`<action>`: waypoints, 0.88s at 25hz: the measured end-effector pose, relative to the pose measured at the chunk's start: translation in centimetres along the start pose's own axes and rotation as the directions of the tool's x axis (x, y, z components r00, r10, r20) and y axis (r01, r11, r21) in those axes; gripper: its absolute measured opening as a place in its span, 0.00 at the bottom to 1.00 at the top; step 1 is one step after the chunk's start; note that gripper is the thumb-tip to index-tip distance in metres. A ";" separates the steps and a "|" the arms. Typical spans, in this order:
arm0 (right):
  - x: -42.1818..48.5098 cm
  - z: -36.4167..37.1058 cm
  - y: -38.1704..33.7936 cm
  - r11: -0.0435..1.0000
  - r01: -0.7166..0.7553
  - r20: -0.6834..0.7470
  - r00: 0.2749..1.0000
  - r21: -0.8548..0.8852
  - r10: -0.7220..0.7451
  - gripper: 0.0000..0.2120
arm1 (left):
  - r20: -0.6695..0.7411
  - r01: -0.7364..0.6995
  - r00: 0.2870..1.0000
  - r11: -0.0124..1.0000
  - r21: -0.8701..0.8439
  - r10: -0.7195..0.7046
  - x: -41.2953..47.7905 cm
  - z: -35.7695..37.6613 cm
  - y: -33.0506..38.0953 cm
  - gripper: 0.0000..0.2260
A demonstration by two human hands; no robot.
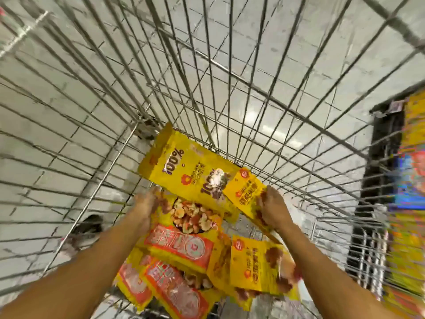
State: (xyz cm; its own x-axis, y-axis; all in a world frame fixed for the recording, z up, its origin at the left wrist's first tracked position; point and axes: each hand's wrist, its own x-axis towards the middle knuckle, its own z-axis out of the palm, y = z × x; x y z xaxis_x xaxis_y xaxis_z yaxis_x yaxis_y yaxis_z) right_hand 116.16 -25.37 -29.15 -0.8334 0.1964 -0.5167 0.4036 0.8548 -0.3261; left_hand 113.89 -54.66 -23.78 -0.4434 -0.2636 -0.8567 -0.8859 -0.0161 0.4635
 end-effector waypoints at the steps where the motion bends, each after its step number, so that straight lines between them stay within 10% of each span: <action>1: 0.8 1.0 0.7 0.997 -0.007 0.005 1.000 -0.076 0.008 0.16 | -0.017 -0.005 1.000 0.998 -0.062 0.004 1.1 0.1 -0.1 0.15; 10: 2.5 2.3 1.9 0.903 0.098 0.067 0.995 -0.418 -0.077 0.48 | 0.044 0.114 0.993 0.859 -0.498 -0.107 5.7 3.8 1.0 0.13; 14: 2.2 0.4 0.6 0.928 0.149 0.181 0.979 -0.341 -0.090 0.36 | -0.317 -0.036 0.939 0.878 -0.478 -0.134 6.0 4.1 1.2 0.24; 17: 0.9 0.6 0.3 0.791 0.311 0.064 0.942 -0.527 -0.328 0.28 | -0.256 -0.026 0.963 0.913 -0.408 -0.087 6.7 4.2 1.4 0.26; 22: -3.0 1.3 0.5 0.902 0.223 0.058 0.974 -0.369 -0.217 0.19 | -0.465 -0.155 0.876 0.988 -0.017 0.129 4.9 4.2 1.3 0.24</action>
State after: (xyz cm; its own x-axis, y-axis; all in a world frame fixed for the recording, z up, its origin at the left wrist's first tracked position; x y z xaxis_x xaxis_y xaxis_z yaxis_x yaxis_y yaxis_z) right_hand 119.34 -26.17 -28.73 -0.8778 -0.0219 -0.4784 0.0393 0.9923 -0.1175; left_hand 109.97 -51.89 -28.37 -0.4396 -0.6812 -0.5854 -0.8042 0.0083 0.5942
